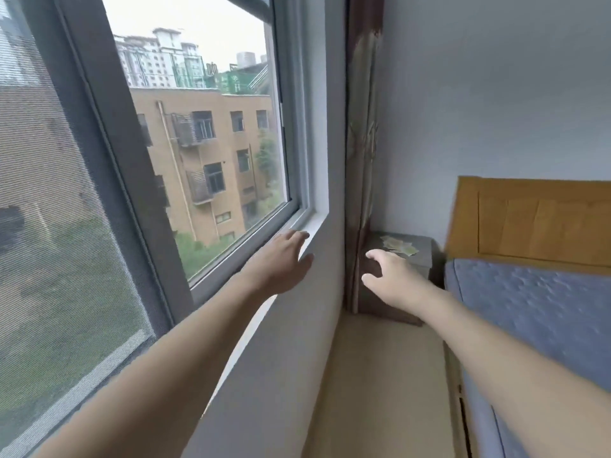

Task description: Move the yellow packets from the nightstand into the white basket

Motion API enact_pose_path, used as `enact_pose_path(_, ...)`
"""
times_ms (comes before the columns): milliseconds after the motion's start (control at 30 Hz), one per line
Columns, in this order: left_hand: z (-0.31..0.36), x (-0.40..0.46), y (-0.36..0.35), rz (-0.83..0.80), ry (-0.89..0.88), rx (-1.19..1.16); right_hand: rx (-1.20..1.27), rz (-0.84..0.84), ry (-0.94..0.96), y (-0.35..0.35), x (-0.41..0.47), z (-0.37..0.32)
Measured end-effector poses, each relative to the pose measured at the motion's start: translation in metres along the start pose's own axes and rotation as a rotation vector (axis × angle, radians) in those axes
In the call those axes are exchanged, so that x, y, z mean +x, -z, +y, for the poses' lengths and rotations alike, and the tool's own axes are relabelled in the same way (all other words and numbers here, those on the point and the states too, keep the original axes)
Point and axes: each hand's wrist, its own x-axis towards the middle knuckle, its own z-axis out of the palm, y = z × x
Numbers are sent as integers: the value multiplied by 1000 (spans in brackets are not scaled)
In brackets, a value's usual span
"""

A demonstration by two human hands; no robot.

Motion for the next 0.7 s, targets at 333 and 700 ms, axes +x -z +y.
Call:
enact_pose_path(333,20,236,-127,-117,-188,-112,2,71,-230,23,167,119)
enact_pose_path(700,23,513,-239,-234,-131,-124,53,147,-381,80,406,277)
